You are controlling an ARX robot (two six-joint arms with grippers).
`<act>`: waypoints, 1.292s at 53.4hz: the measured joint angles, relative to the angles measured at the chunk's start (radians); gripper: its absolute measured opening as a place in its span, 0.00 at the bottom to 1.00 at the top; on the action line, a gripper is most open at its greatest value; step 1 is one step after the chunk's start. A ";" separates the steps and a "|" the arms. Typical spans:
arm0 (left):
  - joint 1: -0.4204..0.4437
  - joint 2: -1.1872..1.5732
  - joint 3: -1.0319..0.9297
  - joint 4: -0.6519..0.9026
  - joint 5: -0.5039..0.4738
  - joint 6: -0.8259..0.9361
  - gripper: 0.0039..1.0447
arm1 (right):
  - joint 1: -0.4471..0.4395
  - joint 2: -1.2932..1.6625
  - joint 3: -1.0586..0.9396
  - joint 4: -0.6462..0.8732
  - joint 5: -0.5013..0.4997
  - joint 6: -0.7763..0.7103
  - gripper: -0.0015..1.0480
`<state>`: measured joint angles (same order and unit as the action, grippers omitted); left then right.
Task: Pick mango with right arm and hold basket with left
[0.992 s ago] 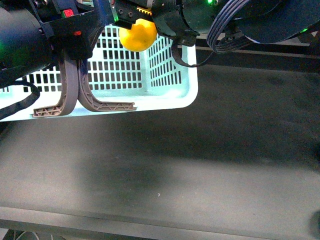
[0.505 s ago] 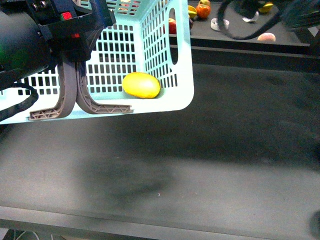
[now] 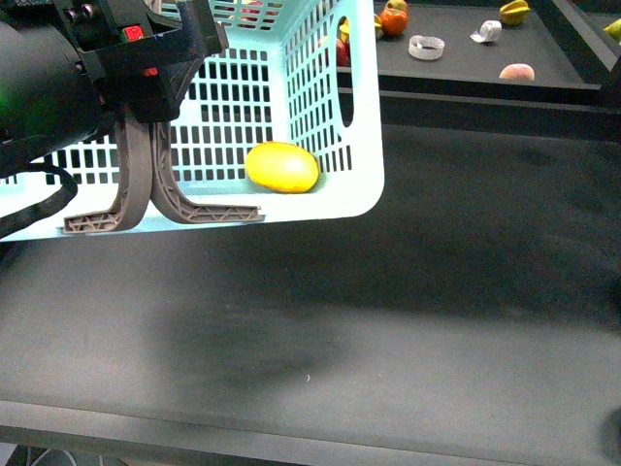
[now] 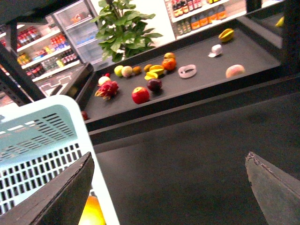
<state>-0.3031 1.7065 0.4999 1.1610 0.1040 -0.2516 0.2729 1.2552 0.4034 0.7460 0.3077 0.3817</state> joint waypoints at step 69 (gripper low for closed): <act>0.000 0.000 0.000 0.000 0.000 0.000 0.05 | -0.268 -0.877 -0.365 -0.408 -0.299 -0.375 0.01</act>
<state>-0.3031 1.7065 0.4999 1.1610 0.1036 -0.2520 0.0051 0.3782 0.0380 0.3378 0.0090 0.0067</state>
